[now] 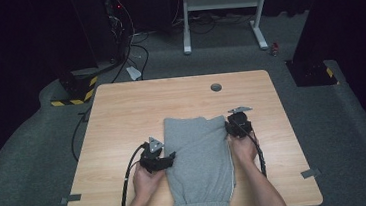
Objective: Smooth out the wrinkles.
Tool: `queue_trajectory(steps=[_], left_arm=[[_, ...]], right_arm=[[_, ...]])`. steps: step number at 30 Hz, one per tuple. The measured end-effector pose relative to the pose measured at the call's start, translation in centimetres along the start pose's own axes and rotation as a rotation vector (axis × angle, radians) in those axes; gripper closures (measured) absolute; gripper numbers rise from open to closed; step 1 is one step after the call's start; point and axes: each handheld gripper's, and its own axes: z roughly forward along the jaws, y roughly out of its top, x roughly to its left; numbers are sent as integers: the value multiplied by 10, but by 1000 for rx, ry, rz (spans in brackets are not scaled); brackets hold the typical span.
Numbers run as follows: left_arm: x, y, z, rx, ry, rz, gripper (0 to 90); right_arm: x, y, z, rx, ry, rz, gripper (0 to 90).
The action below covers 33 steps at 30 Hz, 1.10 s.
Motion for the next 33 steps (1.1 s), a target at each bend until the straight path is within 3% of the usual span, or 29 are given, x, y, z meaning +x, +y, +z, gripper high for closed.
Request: queue_trajectory(steps=[2,5,7,8,10,15,17,21,24,25,27,28,31,33], left_arm=[[0,0,0,0,0,0,352],[0,0,0,0,0,2,352],[0,0,0,0,0,0,352],[0,0,0,0,0,0,352],[0,0,0,0,0,0,352],[0,0,0,0,1,-1,352],[0,0,0,-1,0,-2,352],[2,0,0,2,-13,-10,352],[0,0,-2,-8,-25,-20,383],[-2,0,-3,-18,-37,-24,385],[-8,4,-5,-20,-73,-5,387],[-12,6,-6,-18,-76,13,386],[-20,10,-8,-22,-101,37,397],[-23,10,-8,-12,-116,55,401]], right_arm=[[4,0,-5,-35,3,-17,736],[22,3,-13,-79,95,-80,753],[36,5,-10,-70,137,-135,757],[40,5,-7,-62,148,-139,756],[44,6,11,19,176,-131,745],[28,11,14,-9,69,-74,728],[21,11,4,-32,78,-36,716],[28,-5,-22,-61,153,-86,686],[35,-21,-30,-38,204,-110,662],[36,-24,-29,-19,203,-114,654],[37,-29,-24,28,157,-151,663],[34,-31,-23,6,150,-164,663],[30,-28,-25,15,112,-141,631],[30,-30,-31,-1,121,-137,617]])
